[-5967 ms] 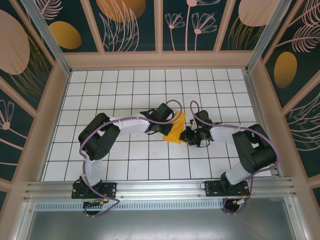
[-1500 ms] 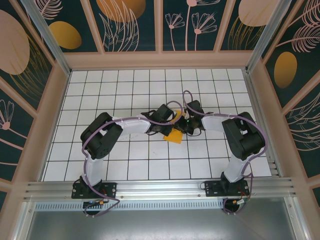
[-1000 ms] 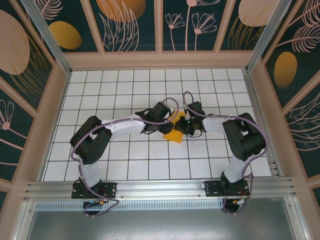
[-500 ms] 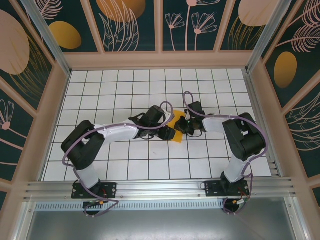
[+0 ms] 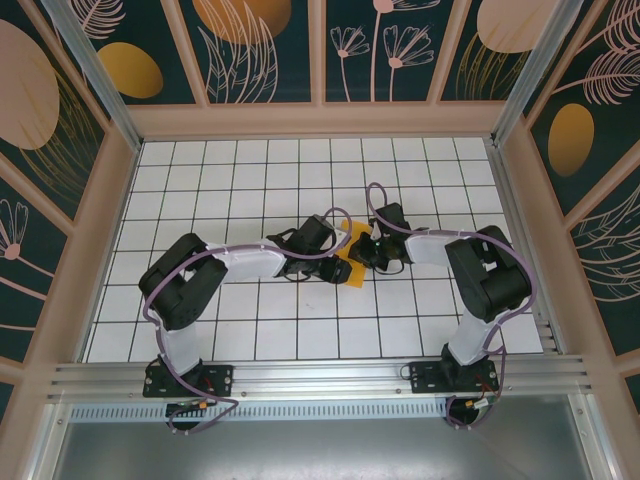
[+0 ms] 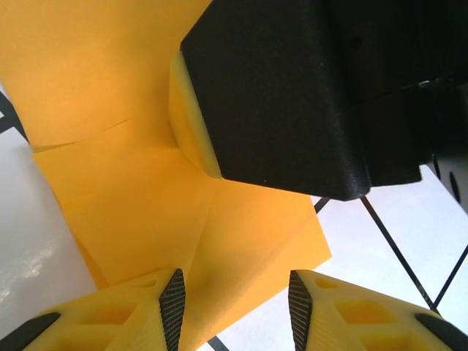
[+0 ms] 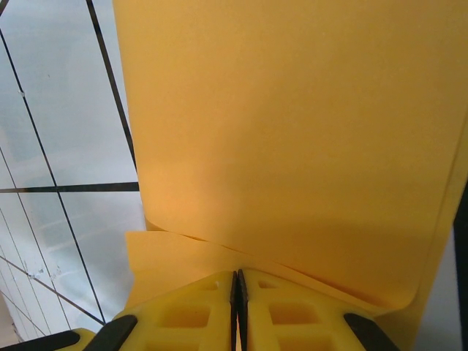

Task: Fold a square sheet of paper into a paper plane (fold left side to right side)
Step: Fold the triangle a second time at the center of the table.

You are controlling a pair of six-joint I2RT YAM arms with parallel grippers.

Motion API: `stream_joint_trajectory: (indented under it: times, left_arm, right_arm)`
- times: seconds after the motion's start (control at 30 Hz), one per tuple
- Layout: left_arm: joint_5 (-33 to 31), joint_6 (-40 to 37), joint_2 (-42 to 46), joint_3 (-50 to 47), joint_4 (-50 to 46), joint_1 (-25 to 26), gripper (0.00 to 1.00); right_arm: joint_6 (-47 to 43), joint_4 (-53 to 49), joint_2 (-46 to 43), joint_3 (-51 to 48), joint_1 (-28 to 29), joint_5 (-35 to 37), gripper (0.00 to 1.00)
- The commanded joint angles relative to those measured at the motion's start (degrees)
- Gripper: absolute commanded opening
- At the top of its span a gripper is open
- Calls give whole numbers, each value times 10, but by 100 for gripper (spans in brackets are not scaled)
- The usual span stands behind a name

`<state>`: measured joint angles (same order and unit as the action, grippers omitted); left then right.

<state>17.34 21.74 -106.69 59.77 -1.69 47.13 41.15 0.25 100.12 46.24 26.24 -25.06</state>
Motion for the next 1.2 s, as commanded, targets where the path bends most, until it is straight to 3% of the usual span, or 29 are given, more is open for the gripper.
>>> stream_joint_trajectory:
  times: [0.0, 0.77, 1.07, 1.17]
  left_arm:
    - [-20, -3, -10, 5, -6, -3, 44]
    - [-2, 2, -25, -37, 6, -3, 42]
    - [0, 4, -30, -56, 13, -3, 37]
    - [1, 3, -30, -54, 14, -3, 36]
  right_arm:
    - [-10, -57, 9, -11, -2, 20, 13]
    - [-17, -54, -1, 4, -3, 10, 14]
    - [-41, -71, -81, 24, -20, -6, 12]
    - [-39, -77, -98, 13, -16, -16, 6]
